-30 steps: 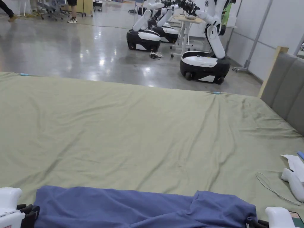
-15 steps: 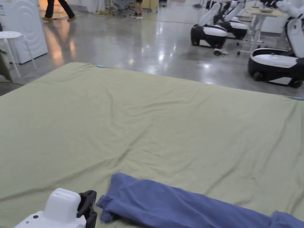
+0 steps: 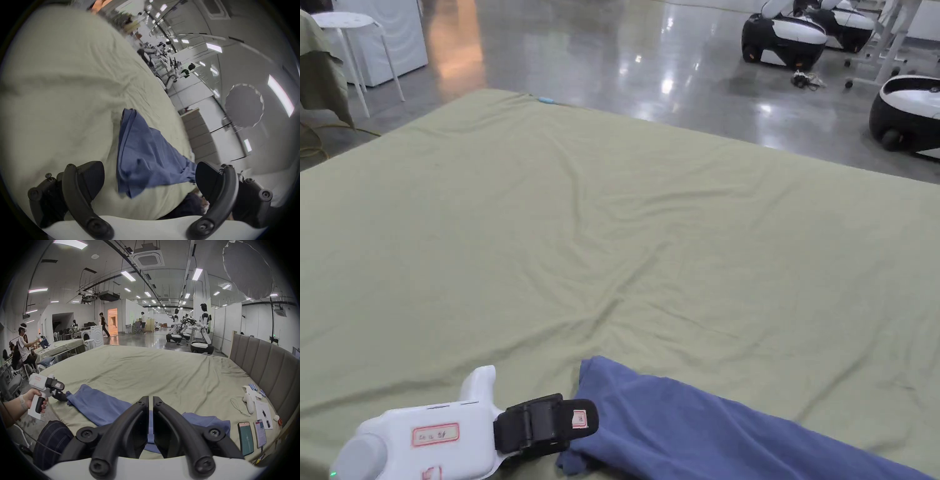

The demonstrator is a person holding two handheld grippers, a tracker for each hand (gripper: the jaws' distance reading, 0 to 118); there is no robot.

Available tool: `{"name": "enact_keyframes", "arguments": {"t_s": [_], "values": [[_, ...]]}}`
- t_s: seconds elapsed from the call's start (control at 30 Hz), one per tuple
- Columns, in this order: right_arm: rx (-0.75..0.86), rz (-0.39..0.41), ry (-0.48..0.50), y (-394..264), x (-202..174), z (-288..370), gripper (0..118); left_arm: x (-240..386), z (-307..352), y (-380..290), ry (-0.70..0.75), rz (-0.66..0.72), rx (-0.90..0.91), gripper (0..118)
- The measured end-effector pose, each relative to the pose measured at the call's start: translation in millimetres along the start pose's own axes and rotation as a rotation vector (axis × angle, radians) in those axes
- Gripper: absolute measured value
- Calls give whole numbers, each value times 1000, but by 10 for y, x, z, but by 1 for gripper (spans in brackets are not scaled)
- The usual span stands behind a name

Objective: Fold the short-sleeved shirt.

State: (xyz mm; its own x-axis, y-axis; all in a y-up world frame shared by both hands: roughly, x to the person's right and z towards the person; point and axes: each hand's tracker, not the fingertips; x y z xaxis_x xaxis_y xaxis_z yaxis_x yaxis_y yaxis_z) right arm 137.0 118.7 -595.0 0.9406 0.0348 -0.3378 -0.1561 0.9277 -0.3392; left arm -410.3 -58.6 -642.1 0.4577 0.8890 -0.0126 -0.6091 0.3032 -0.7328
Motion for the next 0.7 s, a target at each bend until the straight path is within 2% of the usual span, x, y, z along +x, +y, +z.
{"name": "enact_keyframes", "arguments": {"t_s": [0.1, 0.17, 0.2, 0.23, 0.27, 0.3, 0.37, 0.47, 0.6, 0.7], "values": [[-13, -8, -2, 48, -52, -85, 7, -208, -351, 109, -262, 93, -62, 111], [-15, -17, -1, 100, -81, -117, 7, -177, -623, 155, -321, 150, -139, 110], [-12, -23, -1, 103, -59, -123, 7, -166, -719, 199, -307, 135, -181, 102], [-11, -28, 0, 124, -66, -130, 7, -130, -771, 232, -283, 114, -207, 49], [-10, -31, 1, 146, -80, -134, 7, -134, -813, 265, -135, 73, -190, 10], [-8, -34, 3, 162, -89, -133, 7, -174, -876, 244, 47, 50, -186, 10], [-2, -33, 8, 166, -93, -118, 7, -140, -860, 224, -68, 74, -177, 10], [3, -28, 10, 175, -100, -78, 7, 161, -586, 255, 153, -131, -94, 10], [5, -31, 14, 165, -72, -30, 7, 371, -126, 433, 361, -234, 44, 10], [2, -48, 18, 139, -42, 14, 7, 608, 80, 443, 540, -360, 56, 10]]}}
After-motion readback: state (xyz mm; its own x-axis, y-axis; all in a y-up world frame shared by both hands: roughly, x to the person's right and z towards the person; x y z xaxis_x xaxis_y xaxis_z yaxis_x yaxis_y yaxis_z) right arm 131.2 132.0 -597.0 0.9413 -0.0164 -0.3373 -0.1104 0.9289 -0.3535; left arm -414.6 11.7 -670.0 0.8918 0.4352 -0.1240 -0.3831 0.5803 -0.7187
